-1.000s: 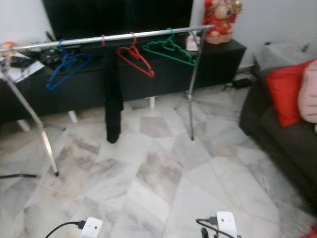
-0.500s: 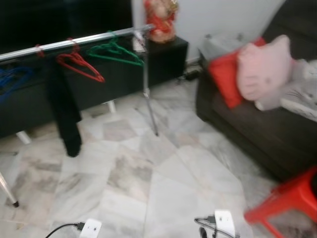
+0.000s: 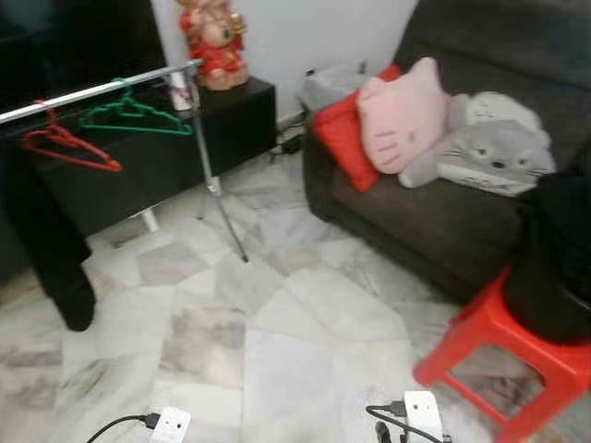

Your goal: Hang hanger

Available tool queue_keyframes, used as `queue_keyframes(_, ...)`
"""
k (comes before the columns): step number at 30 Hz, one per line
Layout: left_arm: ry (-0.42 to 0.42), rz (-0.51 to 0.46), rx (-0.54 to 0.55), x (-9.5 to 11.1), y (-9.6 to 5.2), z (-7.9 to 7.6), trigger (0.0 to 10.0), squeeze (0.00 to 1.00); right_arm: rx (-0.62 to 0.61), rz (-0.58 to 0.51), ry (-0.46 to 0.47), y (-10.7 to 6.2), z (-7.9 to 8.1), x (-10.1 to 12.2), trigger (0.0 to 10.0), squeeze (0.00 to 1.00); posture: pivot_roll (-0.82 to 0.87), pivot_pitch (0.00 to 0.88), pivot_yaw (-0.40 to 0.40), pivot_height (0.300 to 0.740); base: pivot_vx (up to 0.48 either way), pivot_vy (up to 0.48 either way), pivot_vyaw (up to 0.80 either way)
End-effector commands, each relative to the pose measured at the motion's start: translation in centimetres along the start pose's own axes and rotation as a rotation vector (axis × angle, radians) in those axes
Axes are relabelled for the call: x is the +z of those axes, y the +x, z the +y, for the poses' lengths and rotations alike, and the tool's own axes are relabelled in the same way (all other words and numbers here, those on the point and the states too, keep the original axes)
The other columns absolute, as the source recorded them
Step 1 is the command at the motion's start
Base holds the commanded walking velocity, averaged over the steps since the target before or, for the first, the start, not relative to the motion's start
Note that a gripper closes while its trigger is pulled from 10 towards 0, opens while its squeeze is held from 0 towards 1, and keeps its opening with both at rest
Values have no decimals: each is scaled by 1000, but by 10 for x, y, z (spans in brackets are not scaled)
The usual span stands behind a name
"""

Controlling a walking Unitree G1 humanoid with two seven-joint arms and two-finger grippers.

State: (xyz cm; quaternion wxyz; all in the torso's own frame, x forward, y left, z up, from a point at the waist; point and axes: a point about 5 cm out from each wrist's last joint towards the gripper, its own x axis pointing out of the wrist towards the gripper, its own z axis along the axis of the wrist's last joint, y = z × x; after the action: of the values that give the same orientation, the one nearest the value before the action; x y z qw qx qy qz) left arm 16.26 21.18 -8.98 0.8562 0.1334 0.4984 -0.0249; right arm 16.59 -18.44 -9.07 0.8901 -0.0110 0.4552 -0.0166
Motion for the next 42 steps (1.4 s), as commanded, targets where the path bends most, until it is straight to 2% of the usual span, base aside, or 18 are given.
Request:
queue_keyframes(1, -5, 8, 3, -1, 0, 0, 10000, 0, 2, -2, 1, 0, 0, 1, 10000, 0, -126, 0, 11, 727, 0, 0, -625)
queue_keyframes(6, 31, 1, 2, 2, 0, 0, 10000, 0, 5, -2, -2, 0, 0, 2, 10000, 0, -124, 0, 10, 727, 0, 0, -625)
queue_keyframes(11, -14, 4, 10, 0, 0, 1, 10000, 0, 4, -2, -2, 0, 0, 2, 10000, 0, -124, 0, 9, 727, 0, -243, -625)
queue_keyframes(18, 27, 1, 1, 0, 0, 0, 10000, 0, 5, -1, -4, 0, 0, 2, 10000, 0, -124, 0, 9, 727, 0, -41, -625)
queue_keyframes(23, 2, 3, 6, -1, 0, 0, 10000, 0, 6, -1, -4, 0, 0, 2, 10000, 0, -124, 0, 9, 727, 0, -182, -624)
queue_keyframes(27, 29, 2, -1, -1, 0, 0, 10000, 0, 6, -2, -4, 0, 0, 2, 10000, 0, -125, 0, 10, 727, 0, -65, -623)
queue_keyframes(32, -5, 6, 8, -2, 0, 1, 10000, 0, 8, -2, -5, 0, 0, 2, 10000, 0, -124, 0, 10, 727, 0, -112, -622)
queue_keyframes(36, 18, 3, 5, -1, 0, 1, 10000, 0, 8, -2, -6, 0, 0, 2, 10000, 0, -124, 0, 10, 727, 0, 0, -619)
queue_keyframes(42, -1, 0, 9, -1, 0, 1, 10000, 0, 9, -3, -6, 0, 0, 2, 10000, 0, -124, 0, 9, 727, 0, 0, -620)
